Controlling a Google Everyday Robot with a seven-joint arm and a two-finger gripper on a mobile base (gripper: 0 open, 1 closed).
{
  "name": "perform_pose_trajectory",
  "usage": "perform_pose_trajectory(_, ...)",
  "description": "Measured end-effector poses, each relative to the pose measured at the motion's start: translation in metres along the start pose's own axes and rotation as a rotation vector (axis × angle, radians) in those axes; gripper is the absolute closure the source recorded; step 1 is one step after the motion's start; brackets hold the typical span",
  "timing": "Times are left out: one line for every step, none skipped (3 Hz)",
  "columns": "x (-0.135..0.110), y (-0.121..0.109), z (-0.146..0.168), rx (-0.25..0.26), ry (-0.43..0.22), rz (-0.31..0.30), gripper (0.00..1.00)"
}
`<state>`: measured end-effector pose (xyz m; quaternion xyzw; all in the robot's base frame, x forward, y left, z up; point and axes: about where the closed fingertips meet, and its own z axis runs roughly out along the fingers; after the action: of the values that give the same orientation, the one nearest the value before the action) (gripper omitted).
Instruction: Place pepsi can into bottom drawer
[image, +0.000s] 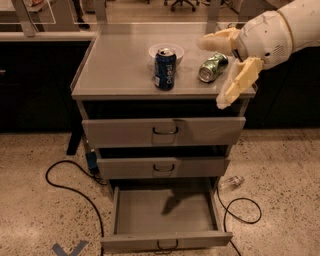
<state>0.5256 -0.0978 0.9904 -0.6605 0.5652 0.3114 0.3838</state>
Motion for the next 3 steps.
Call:
perform_pose_trajectory(0.0,0.0,0.0,0.0,0.0,0.0,0.0)
perform_pose_trajectory(0.013,-0.016,0.013,0.024,-0.051,0.018,0.0)
perform_pose_trajectory(0.019,-0.044,0.035,0.106,-0.103,0.036,0.0)
